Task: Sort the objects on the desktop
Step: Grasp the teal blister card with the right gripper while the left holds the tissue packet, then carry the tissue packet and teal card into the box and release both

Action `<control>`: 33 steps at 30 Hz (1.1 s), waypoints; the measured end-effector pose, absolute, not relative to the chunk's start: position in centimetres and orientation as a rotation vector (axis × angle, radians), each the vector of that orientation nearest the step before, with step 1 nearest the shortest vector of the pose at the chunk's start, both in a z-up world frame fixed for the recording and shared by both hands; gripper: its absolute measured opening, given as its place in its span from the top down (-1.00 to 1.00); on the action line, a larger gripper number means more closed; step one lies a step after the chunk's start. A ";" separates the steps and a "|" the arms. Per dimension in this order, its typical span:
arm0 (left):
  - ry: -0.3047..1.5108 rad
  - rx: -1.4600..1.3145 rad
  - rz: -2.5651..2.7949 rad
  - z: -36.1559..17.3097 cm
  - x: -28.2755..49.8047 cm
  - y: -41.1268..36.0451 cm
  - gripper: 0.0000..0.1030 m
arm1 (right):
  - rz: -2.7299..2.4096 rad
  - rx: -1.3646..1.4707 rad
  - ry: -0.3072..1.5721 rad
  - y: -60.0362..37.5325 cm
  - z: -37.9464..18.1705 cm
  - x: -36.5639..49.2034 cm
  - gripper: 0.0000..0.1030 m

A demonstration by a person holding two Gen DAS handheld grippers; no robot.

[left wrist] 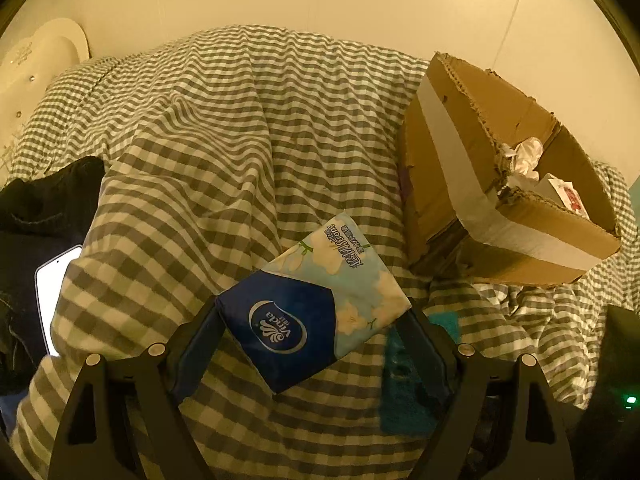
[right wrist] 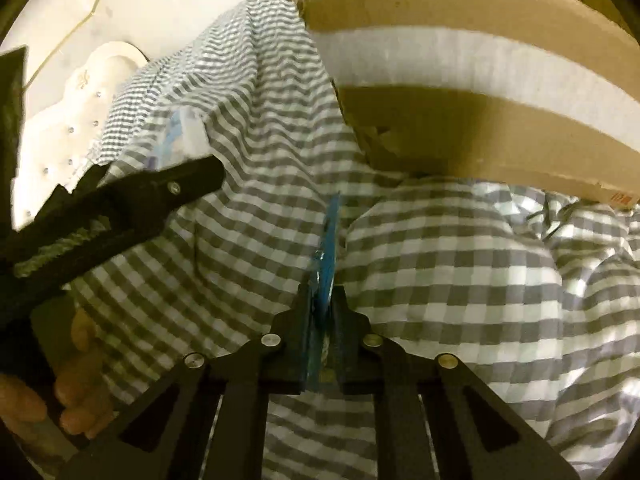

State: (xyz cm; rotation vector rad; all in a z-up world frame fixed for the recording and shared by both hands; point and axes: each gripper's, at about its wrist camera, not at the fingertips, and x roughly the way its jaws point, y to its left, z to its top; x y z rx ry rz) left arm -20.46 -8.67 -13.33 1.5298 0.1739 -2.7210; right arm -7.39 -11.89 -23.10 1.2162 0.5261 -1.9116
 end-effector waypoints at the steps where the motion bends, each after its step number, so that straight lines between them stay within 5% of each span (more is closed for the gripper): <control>1: 0.169 1.526 -2.723 -13.3 -20.3 -8.6 -0.70 | -1.897 1.233 0.537 -12.4 -23.8 -7.4 0.76; 7: 0.160 1.541 -2.723 -12.7 -19.3 -8.7 -0.69 | -1.948 1.164 0.541 -11.7 -22.1 -6.9 0.86; 15: 0.018 1.475 -2.866 -7.4 -16.8 -4.3 -0.69 | -2.151 0.873 0.581 -4.4 -8.3 -5.2 0.86; 23: 0.074 1.345 -3.049 0.7 -16.8 0.7 -0.69 | -2.244 0.682 0.508 0.3 1.7 -5.0 0.86; 33: -0.051 1.287 -3.129 1.5 -24.2 7.9 -0.70 | -2.223 0.669 0.406 -0.8 3.5 -11.3 0.86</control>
